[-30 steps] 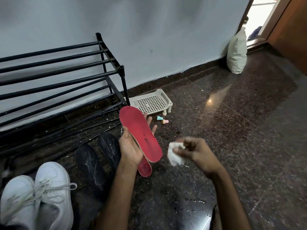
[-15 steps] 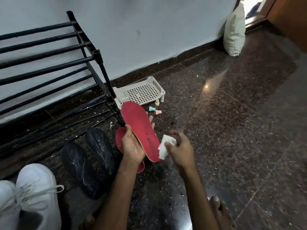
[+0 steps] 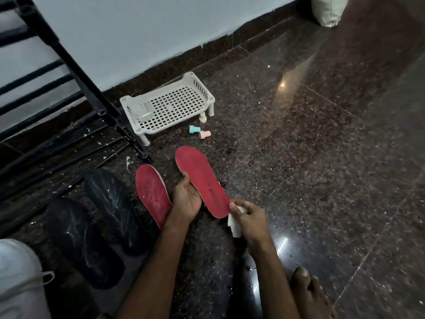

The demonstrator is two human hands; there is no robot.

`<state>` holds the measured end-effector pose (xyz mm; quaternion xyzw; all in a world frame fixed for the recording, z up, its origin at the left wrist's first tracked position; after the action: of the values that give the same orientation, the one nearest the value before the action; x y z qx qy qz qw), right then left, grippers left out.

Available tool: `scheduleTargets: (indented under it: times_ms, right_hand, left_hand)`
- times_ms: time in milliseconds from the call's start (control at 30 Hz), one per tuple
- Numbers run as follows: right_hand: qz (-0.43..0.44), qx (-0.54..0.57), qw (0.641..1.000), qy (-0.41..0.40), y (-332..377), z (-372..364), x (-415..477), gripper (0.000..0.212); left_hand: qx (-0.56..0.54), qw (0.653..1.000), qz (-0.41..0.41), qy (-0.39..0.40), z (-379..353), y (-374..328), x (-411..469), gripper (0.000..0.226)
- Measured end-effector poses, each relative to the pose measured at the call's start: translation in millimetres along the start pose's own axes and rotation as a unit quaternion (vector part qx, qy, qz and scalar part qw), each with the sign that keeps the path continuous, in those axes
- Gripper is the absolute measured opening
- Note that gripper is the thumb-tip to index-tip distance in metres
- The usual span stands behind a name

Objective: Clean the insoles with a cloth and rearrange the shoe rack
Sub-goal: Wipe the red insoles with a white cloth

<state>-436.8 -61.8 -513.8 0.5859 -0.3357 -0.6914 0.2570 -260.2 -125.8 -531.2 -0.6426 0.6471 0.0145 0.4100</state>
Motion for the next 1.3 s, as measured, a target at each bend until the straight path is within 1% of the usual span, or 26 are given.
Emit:
scheduleTargets:
  times_ms: [33,100,167,200,233,300,333,367,400,467,533,567,600,667,700,767,800,867,900,967,1033,1100,1133,1200,1267,1300]
  right_hand:
    - [0.007,-0.013,0.999,-0.032,-0.9,4.0,3.5,0.005]
    - [0.017,-0.038,0.996,-0.075,0.2,9.3,7.9,0.007]
    - [0.025,-0.074,0.991,-0.105,6.7,13.4,8.9,0.012]
    - [0.029,-0.099,0.988,-0.118,10.8,15.9,9.3,0.014]
    - [0.031,-0.128,0.983,-0.132,13.8,17.9,9.5,0.016]
    - [0.036,-0.182,0.971,-0.151,21.2,18.5,9.3,0.02]
    - [0.035,-0.197,0.968,-0.153,22.5,17.7,9.5,0.021]
    - [0.031,-0.21,0.965,-0.153,22.4,16.5,10.1,0.022]
    - [0.028,-0.224,0.963,-0.151,22.3,14.8,10.0,0.023]
    - [0.025,-0.26,0.952,-0.158,22.6,13.6,7.1,0.022]
    - [0.032,-0.275,0.944,-0.181,23.1,16.9,3.0,0.02]
    - [0.039,-0.276,0.94,-0.196,23.6,18.8,0.7,0.02]
    - [0.051,-0.273,0.937,-0.211,26.1,20.0,-2.3,0.02]
    - [0.086,-0.275,0.93,-0.231,34.7,14.3,-9.7,0.023]
    - [0.104,-0.283,0.926,-0.227,40.3,6.5,-12.8,0.025]
    - [0.12,-0.299,0.929,-0.18,48.3,-23.4,-18.5,0.034]
    - [0.111,-0.301,0.936,-0.146,49.2,-42.5,-20.9,0.039]
    - [0.085,-0.315,0.942,-0.083,43.5,-79.4,-23.8,0.042]
    - [0.083,-0.346,0.933,-0.06,39.2,-97.7,-24.6,0.042]
    - [0.089,-0.428,0.899,-0.04,31.2,-124.4,-25.4,0.042]
    - [0.09,-0.49,0.867,-0.029,25.2,-141.4,-27.0,0.046]
    - [0.098,-0.514,0.852,-0.018,22.8,-147.8,-24.6,0.047]
    - [0.104,-0.517,0.85,-0.007,22.1,-152.5,-24.7,0.043]
    - [0.107,-0.507,0.855,0.016,19.8,-157.1,-22.5,0.032]
    - [0.091,-0.472,0.876,0.038,15.6,-156.7,-20.1,0.019]
    - [0.083,-0.456,0.885,0.048,14.0,-154.9,-20.0,0.012]
  left_hand:
    - [0.011,1.0,-0.003,0.008,1.0,0.8,4.6,0.03]
    - [0.065,0.998,-0.003,0.022,3.5,2.8,14.5,0.029]
    - [0.191,0.981,-0.008,0.031,5.3,0.3,18.6,0.027]
    - [0.285,0.957,-0.018,0.042,3.5,-3.0,18.9,0.026]
    - [0.384,0.921,-0.037,0.057,0.4,-7.5,19.5,0.027]
    - [0.551,0.825,-0.101,0.068,-7.9,-21.3,21.2,0.025]
    - [0.611,0.777,-0.137,0.058,-12.0,-29.0,20.4,0.02]
    - [0.648,0.744,-0.157,0.043,-12.7,-33.8,19.3,0.017]
    - [0.658,0.735,-0.158,0.031,-11.3,-35.2,17.8,0.018]
    - [0.665,0.73,-0.154,0.008,-1.5,-35.8,16.2,0.032]
    - [0.686,0.707,-0.17,-0.016,9.2,-35.9,15.3,0.051]
    - [0.681,0.71,-0.179,-0.029,10.1,-38.6,10.0,0.057]
    - [0.663,0.723,-0.188,-0.039,8.5,-43.8,1.8,0.055]
    - [0.606,0.758,-0.234,-0.064,6.2,-66.0,-20.8,0.037]
    - [0.576,0.767,-0.268,-0.09,11.1,-81.3,-31.5,0.03]
    - [0.525,0.76,-0.347,-0.165,35.0,-117.5,-53.1,0.024]
    - [0.503,0.76,-0.36,-0.201,53.7,-131.9,-59.0,0.023]
    - [0.494,0.766,-0.332,-0.244,80.8,-146.7,-64.5,0.02]
    - [0.508,0.766,-0.304,-0.251,90.7,-150.4,-64.6,0.016]
    - [0.564,0.754,-0.235,-0.242,100.5,-148.3,-64.1,0.015]
    - [0.611,0.736,-0.176,-0.231,109.1,-139.5,-64.1,0.017]
    - [0.626,0.738,-0.14,-0.209,112.2,-123.1,-63.8,0.018]
    - [0.634,0.736,-0.126,-0.2,115.3,-117.9,-65.2,0.017]
    - [0.67,0.713,-0.097,-0.184,114.8,-110.0,-70.2,0.019]
    - [0.693,0.693,-0.081,-0.18,114.2,-109.8,-74.9,0.022]
    - [0.697,0.69,-0.075,-0.181,115.1,-109.9,-75.7,0.023]
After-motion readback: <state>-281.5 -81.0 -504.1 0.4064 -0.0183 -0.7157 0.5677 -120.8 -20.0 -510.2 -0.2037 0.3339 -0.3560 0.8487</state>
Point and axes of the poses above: each hand's wrist, its own x-axis towards the middle knuckle, its own z-axis out of the back of the hand, y = z × x, the point moved 8 cm from there along x, towards the middle knuckle, and after that the axes turned 6 degrees about -z, right-handed, at the moved point
